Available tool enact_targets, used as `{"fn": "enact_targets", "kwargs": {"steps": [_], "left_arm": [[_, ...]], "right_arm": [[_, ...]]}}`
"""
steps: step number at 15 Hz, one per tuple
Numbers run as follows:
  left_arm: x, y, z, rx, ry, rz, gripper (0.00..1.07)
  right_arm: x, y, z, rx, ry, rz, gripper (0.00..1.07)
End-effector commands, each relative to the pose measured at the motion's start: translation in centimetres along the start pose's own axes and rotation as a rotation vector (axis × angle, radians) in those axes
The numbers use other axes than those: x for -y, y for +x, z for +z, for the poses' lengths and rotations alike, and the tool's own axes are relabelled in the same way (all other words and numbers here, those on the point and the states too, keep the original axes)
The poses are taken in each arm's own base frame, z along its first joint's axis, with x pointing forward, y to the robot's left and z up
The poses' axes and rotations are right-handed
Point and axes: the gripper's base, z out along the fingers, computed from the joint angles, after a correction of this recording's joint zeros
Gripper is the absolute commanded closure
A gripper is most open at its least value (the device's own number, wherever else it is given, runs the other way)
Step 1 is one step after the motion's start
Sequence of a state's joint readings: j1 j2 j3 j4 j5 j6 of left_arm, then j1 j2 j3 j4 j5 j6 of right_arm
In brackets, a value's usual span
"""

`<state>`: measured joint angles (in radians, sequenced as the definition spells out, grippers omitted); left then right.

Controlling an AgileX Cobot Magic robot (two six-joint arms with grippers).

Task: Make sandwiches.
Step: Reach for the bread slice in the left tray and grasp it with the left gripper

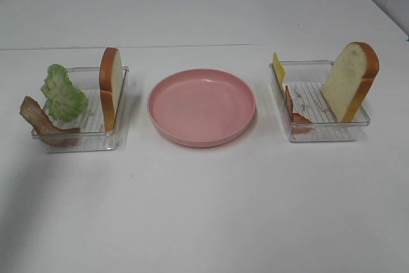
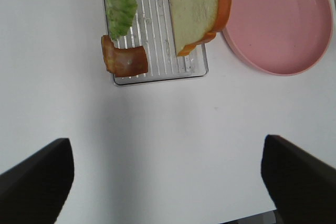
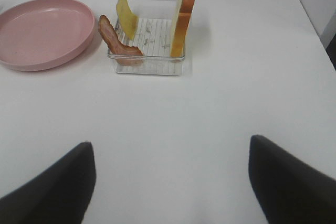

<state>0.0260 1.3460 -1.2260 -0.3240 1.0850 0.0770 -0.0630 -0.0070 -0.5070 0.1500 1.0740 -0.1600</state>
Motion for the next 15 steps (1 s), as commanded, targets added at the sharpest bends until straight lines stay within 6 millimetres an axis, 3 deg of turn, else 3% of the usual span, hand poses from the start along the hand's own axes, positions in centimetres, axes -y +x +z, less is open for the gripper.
{"fn": "enact_targets", "kwargs": {"steps": [1, 4, 7, 10, 15], "left_arm": [[0.8, -1.9, 2.3, -0.086, 0.023, 0.013, 0.16], [3.2, -4.6, 6.9, -0.175, -0.027, 0.069, 0.16], [5.9, -6.4, 11.0, -0.298, -0.186, 0.062, 0.16], [9.0, -7.6, 13.8, -0.279, -0.18, 0.086, 0.16], [9.7, -8.1, 17.3, -0.309, -0.188, 0.078, 0.18]], "right_arm": [[0.0, 0.1, -0.1, 0.018, 0.009, -0.005, 0.31], [0.0, 0.1, -0.1, 0.018, 0.009, -0.005, 0.31], [0.0, 0.1, -0.1, 0.018, 0.009, -0.005, 0.31], [0.0, 0.1, -0.1, 0.018, 0.009, -0.005, 0.31], [0.0, 0.1, -0.1, 0.018, 0.009, -0.005, 0.31]]}}
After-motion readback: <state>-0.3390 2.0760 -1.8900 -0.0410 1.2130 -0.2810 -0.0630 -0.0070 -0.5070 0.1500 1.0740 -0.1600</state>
